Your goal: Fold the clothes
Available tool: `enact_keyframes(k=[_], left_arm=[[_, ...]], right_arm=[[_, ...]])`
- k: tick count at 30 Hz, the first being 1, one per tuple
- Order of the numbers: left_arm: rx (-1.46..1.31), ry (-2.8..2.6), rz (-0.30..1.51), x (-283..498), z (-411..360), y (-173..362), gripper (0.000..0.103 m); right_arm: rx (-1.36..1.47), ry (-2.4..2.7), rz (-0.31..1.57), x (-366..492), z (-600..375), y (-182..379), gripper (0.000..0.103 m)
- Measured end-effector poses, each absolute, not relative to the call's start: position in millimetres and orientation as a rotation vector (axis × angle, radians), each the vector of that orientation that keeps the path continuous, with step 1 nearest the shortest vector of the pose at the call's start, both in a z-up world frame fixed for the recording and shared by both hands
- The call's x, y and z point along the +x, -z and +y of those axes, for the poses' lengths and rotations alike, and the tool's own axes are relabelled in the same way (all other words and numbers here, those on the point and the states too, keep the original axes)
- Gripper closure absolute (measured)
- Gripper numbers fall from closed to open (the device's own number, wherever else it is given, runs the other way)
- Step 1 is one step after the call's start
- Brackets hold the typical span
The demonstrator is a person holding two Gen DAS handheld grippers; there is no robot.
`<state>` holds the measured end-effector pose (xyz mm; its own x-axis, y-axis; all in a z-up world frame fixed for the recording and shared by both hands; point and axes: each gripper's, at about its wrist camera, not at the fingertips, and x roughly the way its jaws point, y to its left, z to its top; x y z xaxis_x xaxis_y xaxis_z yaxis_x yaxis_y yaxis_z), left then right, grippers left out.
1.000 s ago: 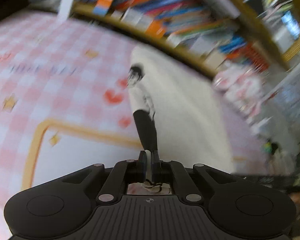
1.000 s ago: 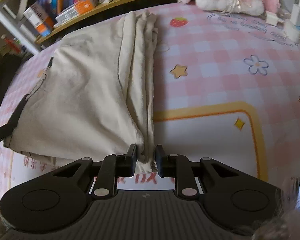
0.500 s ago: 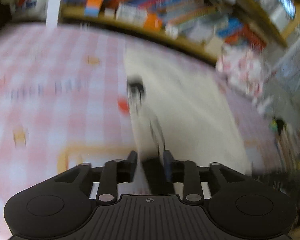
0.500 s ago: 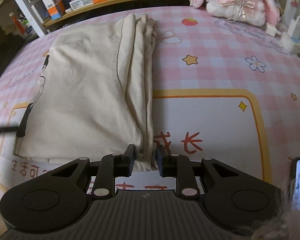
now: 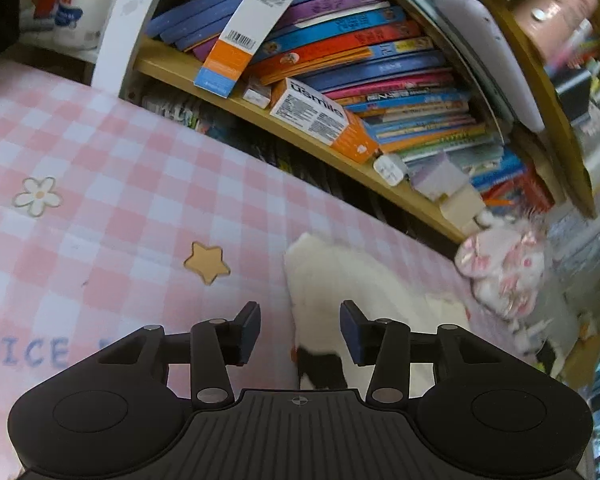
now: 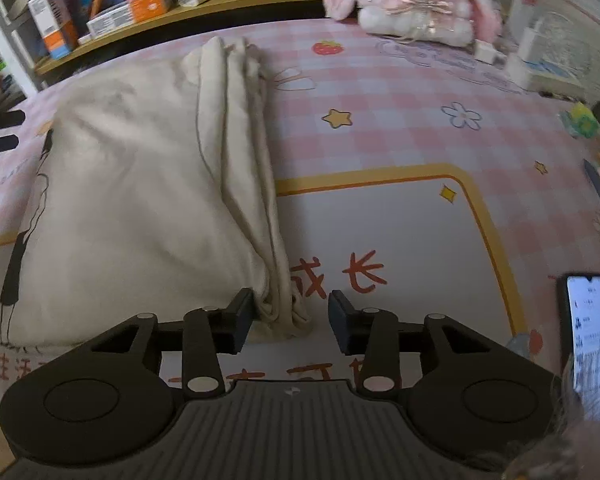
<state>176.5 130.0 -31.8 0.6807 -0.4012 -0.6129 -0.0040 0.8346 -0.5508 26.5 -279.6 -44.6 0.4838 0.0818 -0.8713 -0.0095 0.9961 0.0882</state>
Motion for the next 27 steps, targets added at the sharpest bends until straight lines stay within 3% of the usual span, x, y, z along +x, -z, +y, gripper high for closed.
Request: enact_keyframes(k=[13,15,17,18,19,24,27], left_arm=[[-0.839,0.301,0.870,228.1,132.2,79.5,0.061],[-0.895,0.297,0.868,228.6,134.8,83.1,0.068],[-0.867,0.315,0.823,225.7,133.4,75.3,0.092],[-0.822,0.333,0.785,222.7,130.9,66.5,0.094],[-0.715,0.380,0.709,215.5,123.9,49.4,0.094],[-0.406,0.387,0.666,221.3,101.9,32.2,0.093],[-0.507,0.321,0.785,243.7,114.1,56.9,0.086]], right_arm=[[0.084,0.046,1.086,23.0,-269.9,42.3,0.064],[0.094,0.055,1.092,22.0,-270.2,43.0,0.064],[0.111,0.061,1.093,21.1,-271.3,43.8,0.064],[0.118,0.064,1.093,20.2,-272.1,44.0,0.064],[0.120,0.065,1.093,19.6,-272.4,44.0,0.064],[0.123,0.075,1.086,15.8,-271.1,44.1,0.064],[0.105,0.073,1.088,14.4,-268.3,44.2,0.064]])
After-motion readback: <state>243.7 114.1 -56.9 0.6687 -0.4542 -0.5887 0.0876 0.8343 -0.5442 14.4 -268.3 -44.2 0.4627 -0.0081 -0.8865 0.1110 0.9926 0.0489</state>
